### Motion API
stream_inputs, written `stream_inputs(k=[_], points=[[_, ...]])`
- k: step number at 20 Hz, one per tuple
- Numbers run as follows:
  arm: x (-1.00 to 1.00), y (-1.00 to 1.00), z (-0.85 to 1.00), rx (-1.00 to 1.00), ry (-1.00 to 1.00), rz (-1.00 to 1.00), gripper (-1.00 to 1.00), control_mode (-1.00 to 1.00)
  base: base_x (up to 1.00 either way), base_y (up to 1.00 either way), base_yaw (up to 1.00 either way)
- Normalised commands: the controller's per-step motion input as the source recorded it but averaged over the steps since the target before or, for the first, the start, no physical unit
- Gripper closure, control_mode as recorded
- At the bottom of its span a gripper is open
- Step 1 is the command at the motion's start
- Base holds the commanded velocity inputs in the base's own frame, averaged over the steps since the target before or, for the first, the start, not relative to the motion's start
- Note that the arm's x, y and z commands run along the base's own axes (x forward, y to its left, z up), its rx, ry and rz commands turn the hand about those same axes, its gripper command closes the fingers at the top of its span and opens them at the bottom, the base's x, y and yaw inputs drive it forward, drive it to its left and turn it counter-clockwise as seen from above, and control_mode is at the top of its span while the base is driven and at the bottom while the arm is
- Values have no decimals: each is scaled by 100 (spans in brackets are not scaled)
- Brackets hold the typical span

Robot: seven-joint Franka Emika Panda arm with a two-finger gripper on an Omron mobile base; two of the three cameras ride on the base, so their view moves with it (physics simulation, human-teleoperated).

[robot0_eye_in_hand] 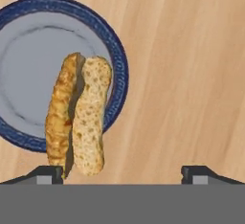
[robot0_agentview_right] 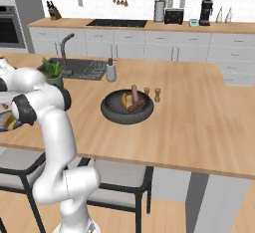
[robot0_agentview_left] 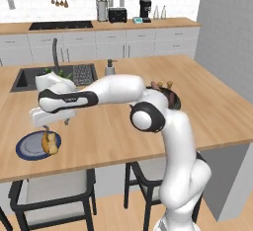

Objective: Place one bun and one sausage from the bowl on each plate.

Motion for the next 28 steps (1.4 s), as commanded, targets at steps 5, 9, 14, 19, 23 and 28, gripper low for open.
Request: stream_inputs(k=[5,9,14,19,23,28], points=[[-13,-100,22,-1,0,0,-100,-100,0,0,0],[0,-100,18,0,2,0,-100,-100,0,0,0],[6,-100,10,0,3,-3,-100,-100,0,0,0],[34,-100,12,0,6,-11,-100,-100,0,0,0],[46,-100,8,0,8,-13,-100,-100,0,0,0],[45,-100,1,0,7,-13,-100,-100,0,0,0]])
